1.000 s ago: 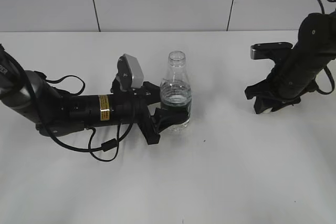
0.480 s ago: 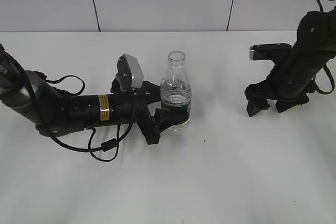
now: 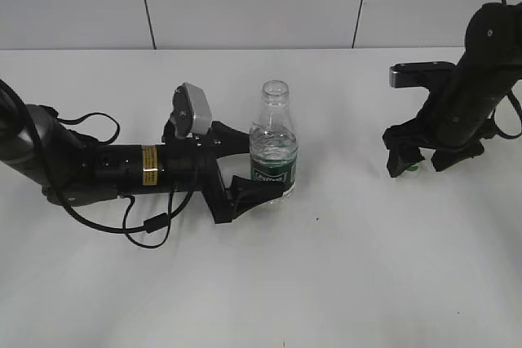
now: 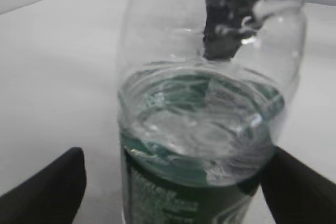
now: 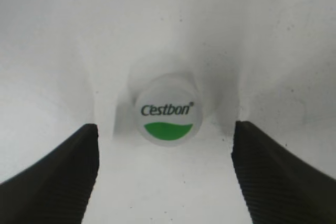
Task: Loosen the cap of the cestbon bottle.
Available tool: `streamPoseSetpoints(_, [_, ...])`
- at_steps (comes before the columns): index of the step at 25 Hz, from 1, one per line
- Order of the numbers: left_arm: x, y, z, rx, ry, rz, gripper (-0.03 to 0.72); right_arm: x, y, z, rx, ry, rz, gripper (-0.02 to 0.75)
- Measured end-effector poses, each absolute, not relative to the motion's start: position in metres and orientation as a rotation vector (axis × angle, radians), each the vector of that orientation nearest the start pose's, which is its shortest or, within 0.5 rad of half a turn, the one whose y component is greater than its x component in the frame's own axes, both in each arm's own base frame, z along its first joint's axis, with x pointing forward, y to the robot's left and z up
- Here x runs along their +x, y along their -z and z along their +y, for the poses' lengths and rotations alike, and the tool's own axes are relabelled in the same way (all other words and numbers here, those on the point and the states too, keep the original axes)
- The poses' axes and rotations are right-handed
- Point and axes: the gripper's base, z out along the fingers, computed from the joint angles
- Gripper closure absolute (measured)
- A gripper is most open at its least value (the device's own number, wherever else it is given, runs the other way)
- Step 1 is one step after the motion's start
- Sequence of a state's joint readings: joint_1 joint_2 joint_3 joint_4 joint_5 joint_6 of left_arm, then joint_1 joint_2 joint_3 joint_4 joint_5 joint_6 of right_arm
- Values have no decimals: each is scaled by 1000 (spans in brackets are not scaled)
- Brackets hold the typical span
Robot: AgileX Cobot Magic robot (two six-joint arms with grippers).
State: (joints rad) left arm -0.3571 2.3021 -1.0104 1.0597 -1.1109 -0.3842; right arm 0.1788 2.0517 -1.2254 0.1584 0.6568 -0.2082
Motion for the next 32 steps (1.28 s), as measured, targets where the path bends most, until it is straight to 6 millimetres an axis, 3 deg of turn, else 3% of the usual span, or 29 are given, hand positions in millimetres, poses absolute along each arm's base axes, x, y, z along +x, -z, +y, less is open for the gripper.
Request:
streamPoseSetpoints(8, [332, -58, -174, 1206, 992, 1598, 92, 370, -145, 76, -401, -163, 2885, 141])
streamPoseSetpoints(16, [342, -78, -142, 1266, 895, 1703, 98, 366, -164, 75, -408, -162, 2858, 141])
streamPoseSetpoints(25, [362, -128, -96, 1213, 555, 1815, 98, 362, -191, 74, -423, -138, 2781, 142])
streamPoseSetpoints(28, [370, -145, -82, 1152, 317, 1896, 98, 362, -199, 72, -443, -106, 2744, 142])
streamPoseSetpoints(32, [379, -164, -52, 898, -56, 2091, 98, 362, -212, 68, -488, -38, 2682, 142])
